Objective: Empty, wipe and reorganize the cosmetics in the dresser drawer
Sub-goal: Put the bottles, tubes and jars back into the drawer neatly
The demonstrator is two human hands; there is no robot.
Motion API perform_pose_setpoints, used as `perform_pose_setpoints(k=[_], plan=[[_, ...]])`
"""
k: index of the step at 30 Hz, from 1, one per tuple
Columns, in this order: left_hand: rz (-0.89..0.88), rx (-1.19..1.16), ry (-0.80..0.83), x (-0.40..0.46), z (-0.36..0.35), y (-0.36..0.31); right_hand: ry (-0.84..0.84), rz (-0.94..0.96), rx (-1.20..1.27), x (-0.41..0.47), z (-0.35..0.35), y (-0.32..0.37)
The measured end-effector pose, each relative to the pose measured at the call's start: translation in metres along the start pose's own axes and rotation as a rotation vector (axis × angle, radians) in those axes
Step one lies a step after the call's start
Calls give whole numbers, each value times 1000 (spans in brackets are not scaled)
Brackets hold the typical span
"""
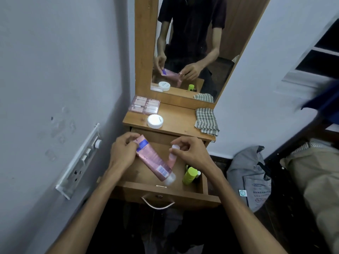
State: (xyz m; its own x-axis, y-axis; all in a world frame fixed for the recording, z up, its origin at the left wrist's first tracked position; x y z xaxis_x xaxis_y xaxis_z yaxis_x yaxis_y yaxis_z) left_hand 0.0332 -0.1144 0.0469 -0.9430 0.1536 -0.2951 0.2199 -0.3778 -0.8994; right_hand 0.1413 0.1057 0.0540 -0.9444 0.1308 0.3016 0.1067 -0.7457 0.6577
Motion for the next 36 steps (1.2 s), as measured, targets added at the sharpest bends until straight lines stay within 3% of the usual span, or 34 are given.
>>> perform_pose_setpoints(k=[4, 12, 22, 36], plan=[[138, 77, 125, -6, -7, 14, 58, -29, -54, -11, 2, -5], [448, -6, 422, -21, -22, 14, 116, -45, -125, -14, 2, -11], [608, 48, 475, -22, -42, 19, 146, -41, -168, -16, -4, -19], [400, 340, 328, 20, -11, 0, 122, 4, -144, -7, -12, -7]])
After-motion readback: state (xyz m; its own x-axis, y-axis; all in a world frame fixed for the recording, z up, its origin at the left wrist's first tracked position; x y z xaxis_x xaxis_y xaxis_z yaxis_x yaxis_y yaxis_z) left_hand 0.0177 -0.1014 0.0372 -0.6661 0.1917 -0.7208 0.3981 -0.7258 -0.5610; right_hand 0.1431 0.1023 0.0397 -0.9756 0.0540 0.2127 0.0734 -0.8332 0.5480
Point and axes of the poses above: each hand's wrist, its own x-axis towards the middle knuckle, its own z-axis out of the back of the hand, y = z × x, the point moved 1 cm from there along x, towards the middle knuckle, and after that the axes turned 15 degrees about z, right-handed, at the moved point
